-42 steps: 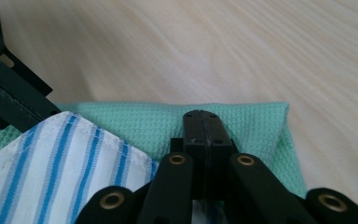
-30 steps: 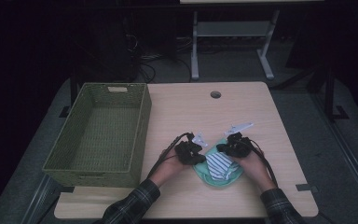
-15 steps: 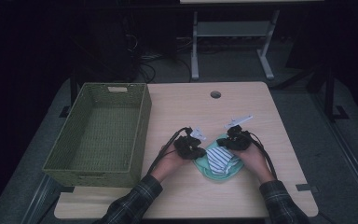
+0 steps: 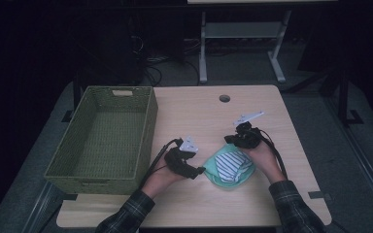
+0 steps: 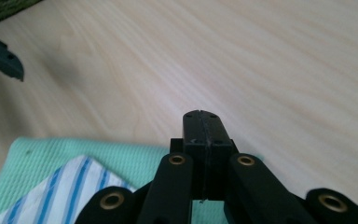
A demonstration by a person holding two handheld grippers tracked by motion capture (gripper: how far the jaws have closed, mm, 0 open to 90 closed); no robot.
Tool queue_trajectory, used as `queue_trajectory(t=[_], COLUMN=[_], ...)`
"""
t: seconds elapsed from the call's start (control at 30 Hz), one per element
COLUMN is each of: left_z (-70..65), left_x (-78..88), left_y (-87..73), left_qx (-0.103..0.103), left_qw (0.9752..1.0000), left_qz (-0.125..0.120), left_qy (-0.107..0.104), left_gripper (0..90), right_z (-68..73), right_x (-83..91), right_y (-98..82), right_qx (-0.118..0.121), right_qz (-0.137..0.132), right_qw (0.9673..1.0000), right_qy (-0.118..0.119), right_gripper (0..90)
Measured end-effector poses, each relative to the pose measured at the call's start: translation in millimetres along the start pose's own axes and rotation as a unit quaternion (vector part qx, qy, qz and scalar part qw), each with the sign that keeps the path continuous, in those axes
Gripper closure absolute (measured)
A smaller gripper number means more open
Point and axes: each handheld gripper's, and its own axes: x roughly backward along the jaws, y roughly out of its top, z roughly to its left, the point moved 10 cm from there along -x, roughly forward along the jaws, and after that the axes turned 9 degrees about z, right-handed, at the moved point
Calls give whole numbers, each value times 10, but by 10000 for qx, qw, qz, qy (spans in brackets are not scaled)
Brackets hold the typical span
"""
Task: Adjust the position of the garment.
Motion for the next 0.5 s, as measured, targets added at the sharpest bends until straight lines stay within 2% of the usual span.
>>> queue_trajectory(t=[0.1, 0.17, 0.37, 0.5], left_z=[18, 16, -63, -37], left_x=[-9, -22, -114, -150], left_y=[-90, -154, -316, -388], left_qx=[88, 152, 34, -32], left_qw=[9999, 9998, 9997, 9994], left_qz=[31, 58, 228, 313], left_qy=[101, 118, 101, 154], left_gripper=[189, 163, 131, 127], right_z=[-40, -53, -94, -134], right_x=[-47, -89, -235, -288], right_y=[34, 54, 22, -15], right_qx=[27, 16, 12, 4], right_qz=[49, 67, 290, 374], right_qw=[10000, 10000, 9996, 9993], right_qy=[-4, 17, 0, -40], right_gripper=[900, 900, 900, 900])
